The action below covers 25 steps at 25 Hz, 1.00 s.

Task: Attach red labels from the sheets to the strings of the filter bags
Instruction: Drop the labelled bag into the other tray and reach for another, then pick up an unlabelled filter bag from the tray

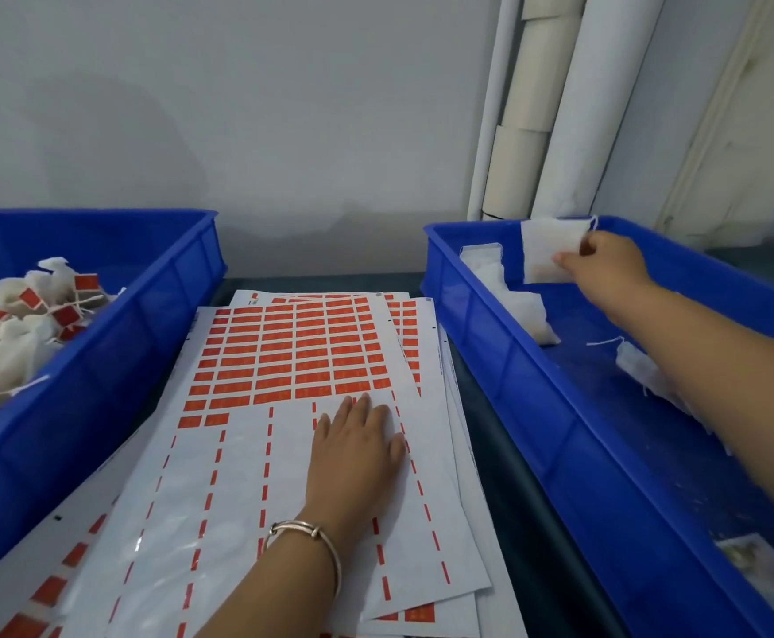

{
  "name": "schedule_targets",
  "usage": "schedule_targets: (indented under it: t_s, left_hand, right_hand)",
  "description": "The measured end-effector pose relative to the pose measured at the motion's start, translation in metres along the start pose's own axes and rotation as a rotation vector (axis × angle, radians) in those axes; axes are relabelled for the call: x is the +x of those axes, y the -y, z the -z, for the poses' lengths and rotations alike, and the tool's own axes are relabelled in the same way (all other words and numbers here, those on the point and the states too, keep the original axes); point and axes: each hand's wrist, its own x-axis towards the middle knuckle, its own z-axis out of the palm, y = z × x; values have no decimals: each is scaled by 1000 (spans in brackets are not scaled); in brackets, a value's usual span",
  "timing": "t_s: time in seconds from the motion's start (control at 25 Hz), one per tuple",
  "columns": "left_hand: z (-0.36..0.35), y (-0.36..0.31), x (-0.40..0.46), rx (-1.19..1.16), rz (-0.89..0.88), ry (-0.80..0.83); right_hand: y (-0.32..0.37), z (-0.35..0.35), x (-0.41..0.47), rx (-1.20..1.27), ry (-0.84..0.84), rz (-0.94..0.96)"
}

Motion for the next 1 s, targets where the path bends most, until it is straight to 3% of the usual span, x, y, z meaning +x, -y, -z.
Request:
schedule_targets:
  t_s: [0.2,0.4,0.56,0.72,0.92,1.0]
  left_hand:
    - [56,-12,9,-747,228,-93]
    - [119,19,17,-1104,118,-339]
    - [113,51,16,-979,311,-344]
    - [92,72,11,-1100,441,-290]
    - [86,69,8,-1049,312,-258]
    - [81,66,5,-977,257,-229]
  right_hand:
    - [89,-1,-52,193,117,255]
    - [137,-82,-130,188,450,283]
    - [137,-141,-182,289,594,85]
    - [114,-167,-212,468,581,103]
    - [91,-166,-216,859,639,-133]
    - [85,-166,-216,882,643,-136]
